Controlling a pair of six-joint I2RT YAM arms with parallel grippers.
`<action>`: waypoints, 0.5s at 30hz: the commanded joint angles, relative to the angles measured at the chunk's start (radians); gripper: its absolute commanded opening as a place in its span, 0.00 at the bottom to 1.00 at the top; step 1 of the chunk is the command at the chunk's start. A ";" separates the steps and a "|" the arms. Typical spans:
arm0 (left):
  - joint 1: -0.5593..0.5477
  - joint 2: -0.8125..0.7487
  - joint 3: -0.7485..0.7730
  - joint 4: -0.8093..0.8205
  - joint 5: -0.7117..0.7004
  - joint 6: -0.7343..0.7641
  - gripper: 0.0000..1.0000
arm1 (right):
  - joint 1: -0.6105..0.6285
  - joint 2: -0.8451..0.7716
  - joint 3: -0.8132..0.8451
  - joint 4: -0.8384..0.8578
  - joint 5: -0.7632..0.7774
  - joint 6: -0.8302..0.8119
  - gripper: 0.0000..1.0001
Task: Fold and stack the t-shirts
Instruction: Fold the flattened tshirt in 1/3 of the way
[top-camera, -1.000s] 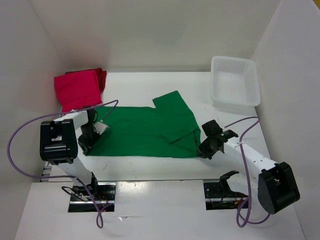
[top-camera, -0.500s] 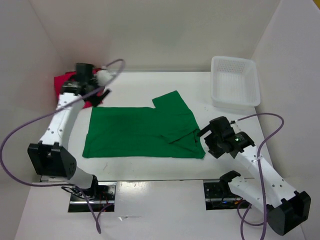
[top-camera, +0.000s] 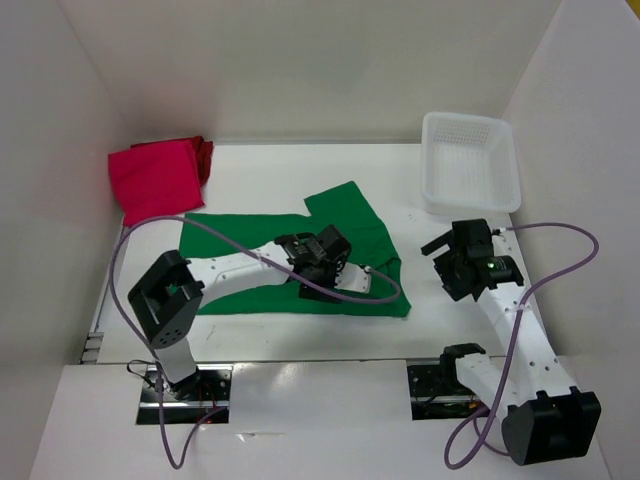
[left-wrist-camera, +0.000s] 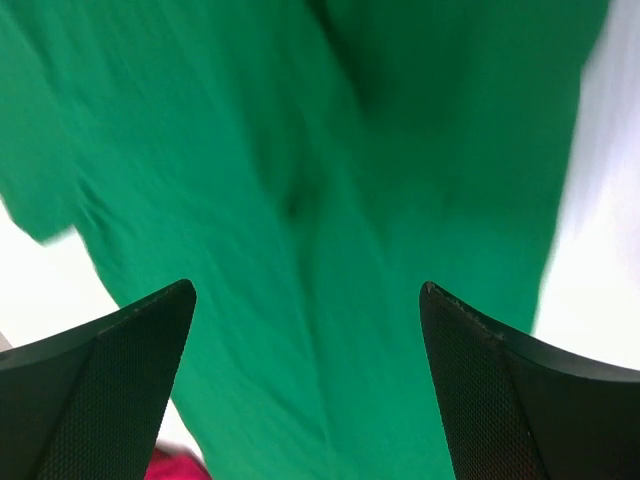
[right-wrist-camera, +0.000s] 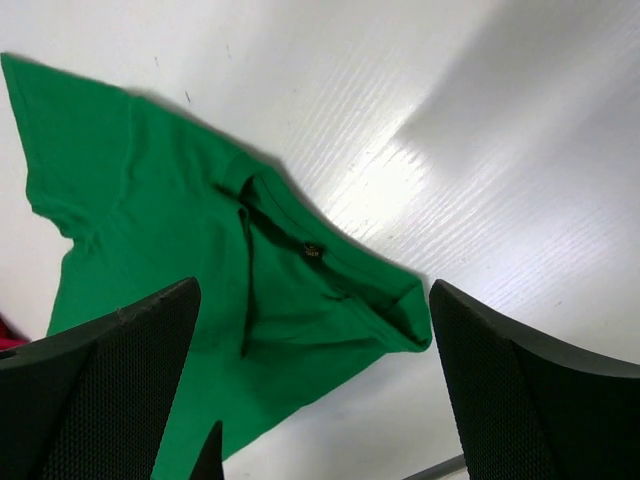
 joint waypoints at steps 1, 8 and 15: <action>-0.029 0.082 0.094 0.134 0.006 -0.006 0.99 | -0.033 0.001 -0.010 0.072 -0.035 -0.065 1.00; -0.038 0.143 0.143 0.179 -0.047 -0.060 0.99 | -0.046 0.001 0.002 0.094 -0.076 -0.098 1.00; 0.420 -0.028 0.216 0.032 0.149 -0.354 0.99 | 0.054 0.295 0.311 0.122 -0.081 -0.343 1.00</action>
